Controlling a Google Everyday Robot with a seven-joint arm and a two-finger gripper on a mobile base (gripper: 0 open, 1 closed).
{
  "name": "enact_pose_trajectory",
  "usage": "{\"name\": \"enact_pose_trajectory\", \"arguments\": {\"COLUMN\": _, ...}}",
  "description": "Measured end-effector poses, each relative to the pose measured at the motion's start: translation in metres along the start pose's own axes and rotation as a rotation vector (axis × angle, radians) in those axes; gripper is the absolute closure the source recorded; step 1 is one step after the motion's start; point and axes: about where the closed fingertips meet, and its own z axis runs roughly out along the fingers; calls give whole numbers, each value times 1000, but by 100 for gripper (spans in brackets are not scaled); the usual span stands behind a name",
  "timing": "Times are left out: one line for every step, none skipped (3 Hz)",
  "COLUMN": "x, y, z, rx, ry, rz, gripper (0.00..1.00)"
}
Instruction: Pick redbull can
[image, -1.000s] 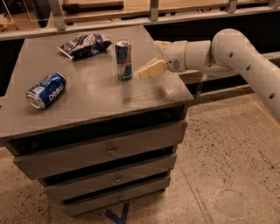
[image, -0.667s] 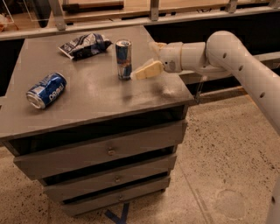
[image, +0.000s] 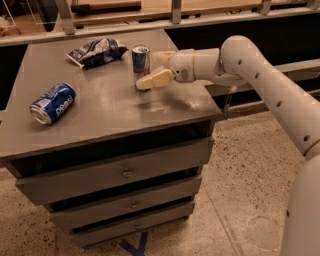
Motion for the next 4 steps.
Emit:
{"name": "enact_pose_trajectory", "arguments": {"x": -5, "y": 2, "z": 17, "rx": -36, "ry": -19, "rz": -10, "gripper": 40}}
{"name": "enact_pose_trajectory", "arguments": {"x": -9, "y": 8, "z": 27, "rx": -68, "ry": -30, "rz": -21, "gripper": 64}}
{"name": "enact_pose_trajectory", "arguments": {"x": -23, "y": 9, "z": 28, "rx": -65, "ry": -61, "rz": -16, "gripper": 87}}
{"name": "enact_pose_trajectory", "arguments": {"x": -92, "y": 10, "z": 12, "rx": -69, "ry": -82, "rz": 0, "gripper": 100}}
